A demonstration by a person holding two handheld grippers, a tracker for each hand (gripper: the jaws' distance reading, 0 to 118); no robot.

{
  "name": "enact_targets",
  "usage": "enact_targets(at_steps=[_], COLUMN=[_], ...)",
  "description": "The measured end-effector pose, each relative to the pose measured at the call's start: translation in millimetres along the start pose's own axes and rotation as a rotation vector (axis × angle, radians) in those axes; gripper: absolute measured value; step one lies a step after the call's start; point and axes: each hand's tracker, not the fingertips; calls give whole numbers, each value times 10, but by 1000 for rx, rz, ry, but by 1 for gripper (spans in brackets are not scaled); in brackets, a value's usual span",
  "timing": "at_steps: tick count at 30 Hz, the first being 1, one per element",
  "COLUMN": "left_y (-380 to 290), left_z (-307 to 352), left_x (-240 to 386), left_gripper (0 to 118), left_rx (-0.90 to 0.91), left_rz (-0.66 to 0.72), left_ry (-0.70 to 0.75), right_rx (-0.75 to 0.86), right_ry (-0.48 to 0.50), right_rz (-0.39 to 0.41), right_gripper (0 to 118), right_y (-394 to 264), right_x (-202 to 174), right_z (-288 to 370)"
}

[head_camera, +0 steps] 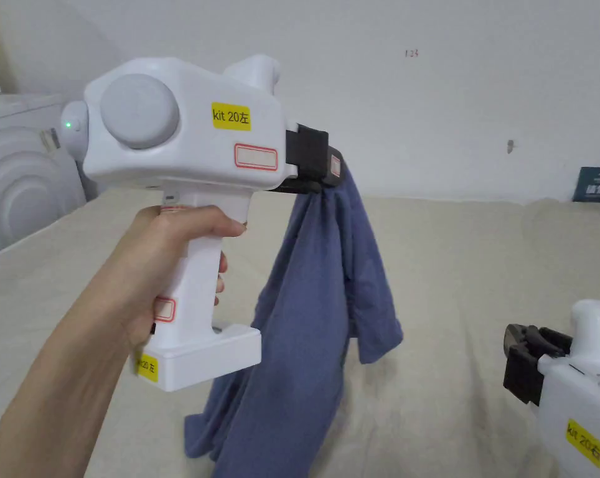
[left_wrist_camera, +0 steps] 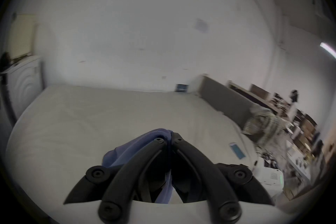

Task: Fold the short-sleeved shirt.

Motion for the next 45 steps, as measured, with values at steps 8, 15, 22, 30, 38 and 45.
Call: enact_targets(at_steps=[8, 15, 22, 30, 38, 45], left_y=[-774, -2340, -2685, -2425, -2084, -2192], left_z=[-1232, -2234, -2208, -1880, -1202, -827], left_x=[723, 625, 461, 309, -411, -1029], left_gripper=[3, 3, 15, 113, 22, 2], left_rx=[-228, -579, -599, -513, -437, -444], left_rz=[-37, 171, 221, 249, 132, 231], left_ry=[-135, -147, -129, -121, 231, 382], right_rx=[22, -42, -104, -130, -159, -190], right_ry=[-188, -240, -247, -194, -116, -59], right_rz=[-47, -135, -163, -162, -116, -81], right_gripper=[0, 0, 0, 0, 0, 0], right_y=[29, -225, -371, -395, -410, -452], right_x=[663, 1108, 1232, 1133, 872, 632], right_z=[445, 474, 349, 239, 112, -42])
